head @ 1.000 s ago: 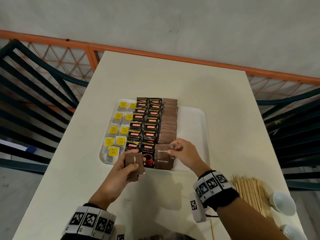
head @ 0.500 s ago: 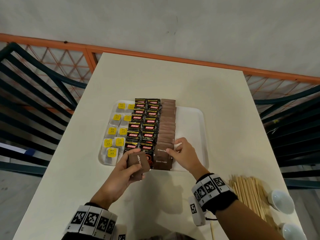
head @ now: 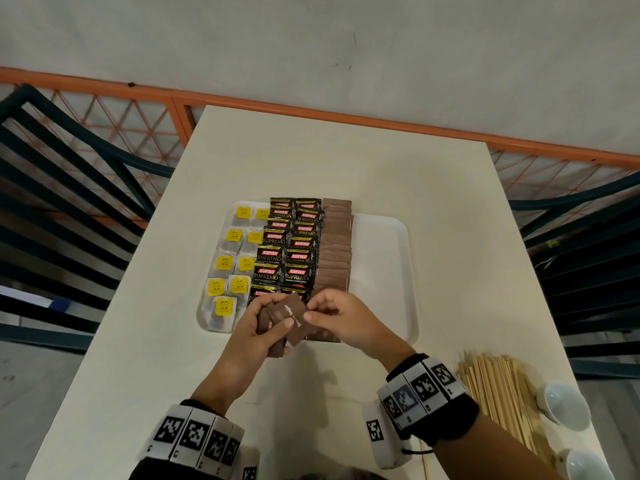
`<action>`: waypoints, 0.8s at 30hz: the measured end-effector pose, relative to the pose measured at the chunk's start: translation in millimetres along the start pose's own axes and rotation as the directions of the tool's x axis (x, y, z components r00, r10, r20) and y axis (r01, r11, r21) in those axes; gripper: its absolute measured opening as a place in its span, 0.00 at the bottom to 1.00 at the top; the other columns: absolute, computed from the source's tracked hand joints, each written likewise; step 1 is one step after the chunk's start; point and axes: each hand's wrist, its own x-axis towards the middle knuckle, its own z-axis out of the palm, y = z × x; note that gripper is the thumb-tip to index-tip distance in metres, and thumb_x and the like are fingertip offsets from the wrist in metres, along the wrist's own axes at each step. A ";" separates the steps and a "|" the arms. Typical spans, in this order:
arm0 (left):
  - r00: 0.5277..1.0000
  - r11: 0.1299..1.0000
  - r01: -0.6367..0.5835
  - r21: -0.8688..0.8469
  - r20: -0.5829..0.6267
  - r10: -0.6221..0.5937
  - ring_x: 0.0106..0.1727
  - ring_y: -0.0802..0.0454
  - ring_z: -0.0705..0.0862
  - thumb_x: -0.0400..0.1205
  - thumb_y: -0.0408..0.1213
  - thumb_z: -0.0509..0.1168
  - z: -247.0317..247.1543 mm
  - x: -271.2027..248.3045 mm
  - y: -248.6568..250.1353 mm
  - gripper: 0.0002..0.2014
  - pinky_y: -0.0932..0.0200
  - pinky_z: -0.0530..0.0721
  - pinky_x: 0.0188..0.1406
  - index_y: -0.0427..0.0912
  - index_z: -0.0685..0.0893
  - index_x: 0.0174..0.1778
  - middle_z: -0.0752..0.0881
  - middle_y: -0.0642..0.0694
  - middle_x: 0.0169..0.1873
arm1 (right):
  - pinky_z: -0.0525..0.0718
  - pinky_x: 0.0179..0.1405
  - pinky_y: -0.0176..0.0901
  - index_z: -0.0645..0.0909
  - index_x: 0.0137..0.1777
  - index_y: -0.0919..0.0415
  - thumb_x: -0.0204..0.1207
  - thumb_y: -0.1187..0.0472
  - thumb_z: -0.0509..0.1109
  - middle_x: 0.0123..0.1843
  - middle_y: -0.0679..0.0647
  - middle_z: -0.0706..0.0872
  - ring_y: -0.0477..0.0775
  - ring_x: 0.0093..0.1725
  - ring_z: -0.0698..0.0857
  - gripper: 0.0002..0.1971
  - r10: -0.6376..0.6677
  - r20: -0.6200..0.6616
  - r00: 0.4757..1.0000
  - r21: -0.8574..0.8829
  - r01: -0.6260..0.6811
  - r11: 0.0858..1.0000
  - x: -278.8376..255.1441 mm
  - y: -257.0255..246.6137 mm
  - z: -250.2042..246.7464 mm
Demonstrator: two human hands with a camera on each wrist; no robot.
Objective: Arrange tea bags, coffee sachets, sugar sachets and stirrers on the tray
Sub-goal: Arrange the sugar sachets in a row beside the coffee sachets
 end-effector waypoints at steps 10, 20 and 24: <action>0.999 0.998 0.041 -0.041 0.016 -0.041 0.29 0.51 0.84 0.80 0.25 0.62 2.0 4.6 1.9 0.10 0.60 0.83 0.27 0.44 0.77 0.53 0.87 0.49 0.35 | 0.82 0.44 0.34 0.78 0.54 0.54 0.74 0.66 0.71 0.45 0.49 0.86 0.47 0.47 0.84 0.12 -0.032 -0.107 0.994 0.171 0.050 0.984 7.7 -4.9 -8.4; 0.991 0.972 0.030 0.233 0.120 -0.059 0.26 0.55 0.79 0.76 0.30 0.70 0.3 12.9 17.2 0.07 0.61 0.79 0.23 0.40 0.81 0.47 0.84 0.48 0.28 | 0.80 0.43 0.29 0.71 0.60 0.54 0.71 0.63 0.75 0.39 0.44 0.86 0.41 0.39 0.83 0.20 -0.098 0.141 0.985 -0.111 0.114 0.987 9.4 -25.2 -18.5; 0.998 0.997 0.054 0.047 0.012 -0.055 0.26 0.54 0.79 0.79 0.31 0.66 7.7 15.6 17.8 0.04 0.62 0.78 0.21 0.41 0.80 0.47 0.84 0.45 0.31 | 0.81 0.42 0.31 0.71 0.56 0.52 0.73 0.59 0.73 0.44 0.47 0.85 0.42 0.42 0.83 0.16 -0.057 -0.037 0.998 0.153 0.062 0.986 7.7 -21.6 -11.2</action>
